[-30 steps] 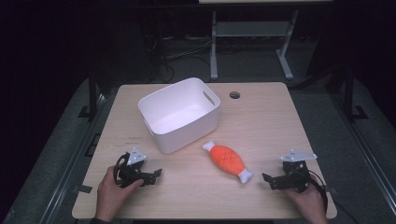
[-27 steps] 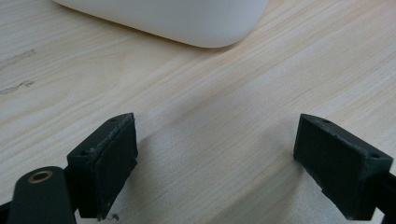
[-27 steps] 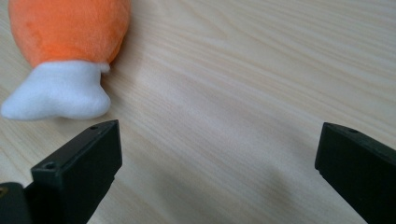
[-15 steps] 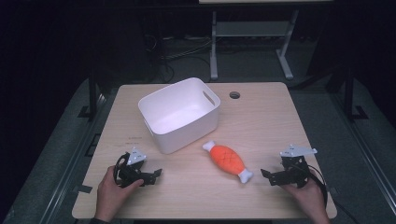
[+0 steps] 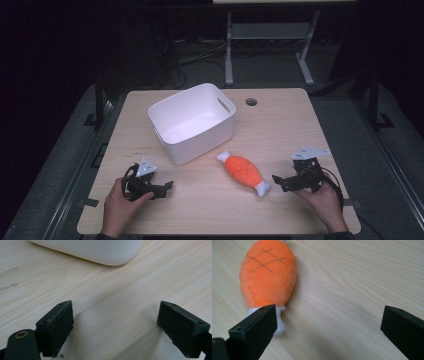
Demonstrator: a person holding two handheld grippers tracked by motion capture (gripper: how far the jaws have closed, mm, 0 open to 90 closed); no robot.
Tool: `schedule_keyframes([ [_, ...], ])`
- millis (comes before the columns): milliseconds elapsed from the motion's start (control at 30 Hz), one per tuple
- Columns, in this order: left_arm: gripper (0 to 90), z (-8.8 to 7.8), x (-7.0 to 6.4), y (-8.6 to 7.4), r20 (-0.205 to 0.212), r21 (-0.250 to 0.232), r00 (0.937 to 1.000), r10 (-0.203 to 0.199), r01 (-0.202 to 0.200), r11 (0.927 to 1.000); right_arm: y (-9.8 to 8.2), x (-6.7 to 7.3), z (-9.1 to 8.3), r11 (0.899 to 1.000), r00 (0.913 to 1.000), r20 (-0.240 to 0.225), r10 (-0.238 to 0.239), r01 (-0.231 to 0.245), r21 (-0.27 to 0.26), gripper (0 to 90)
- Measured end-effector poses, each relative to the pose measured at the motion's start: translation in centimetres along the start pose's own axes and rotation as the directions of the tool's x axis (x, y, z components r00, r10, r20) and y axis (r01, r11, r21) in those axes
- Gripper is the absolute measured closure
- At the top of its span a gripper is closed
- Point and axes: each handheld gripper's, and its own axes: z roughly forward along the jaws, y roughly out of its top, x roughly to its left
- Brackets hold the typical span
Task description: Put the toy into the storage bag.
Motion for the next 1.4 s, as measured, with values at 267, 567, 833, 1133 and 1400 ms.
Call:
schedule_keyframes([
  [267, 12.6, 0.0, 0.0, 0.0, 0.0, 0.0, 1.0, 0.0, 0.0, 1.0, 1.6, 0.5, 0.7, 1.0, 0.9993, -0.03, -0.022, 0.022, 0.012, 0.3],
  [567, 12.6, 0.0, 0.0, 0.0, 0.0, 0.0, 1.0, 0.0, 0.0, 1.0, 3.0, 1.2, 1.4, 0.998, 0.9975, -0.057, -0.043, 0.045, 0.037, 0.3],
  [833, 12.6, 0.0, 0.0, 0.0, 0.0, 0.0, 1.0, 0.0, 0.0, 1.0, 4.4, 1.9, 2.2, 0.995, 0.995, -0.074, -0.068, 0.073, 0.064, 0.3],
  [1133, 12.6, 0.0, 0.0, 0.0, 0.0, 0.0, 1.0, -0.001, 0.001, 1.0, 5.8, 2.7, 2.9, 0.993, 0.9911, -0.101, -0.086, 0.094, 0.076, 0.2],
  [1400, 12.6, 0.0, 0.0, 0.0, 0.0, -0.002, 1.0, 0.0, 0.0, 1.0, 7.1, 3.8, 3.8, 0.989, 0.9881, -0.114, -0.103, 0.114, 0.092, 0.3],
])
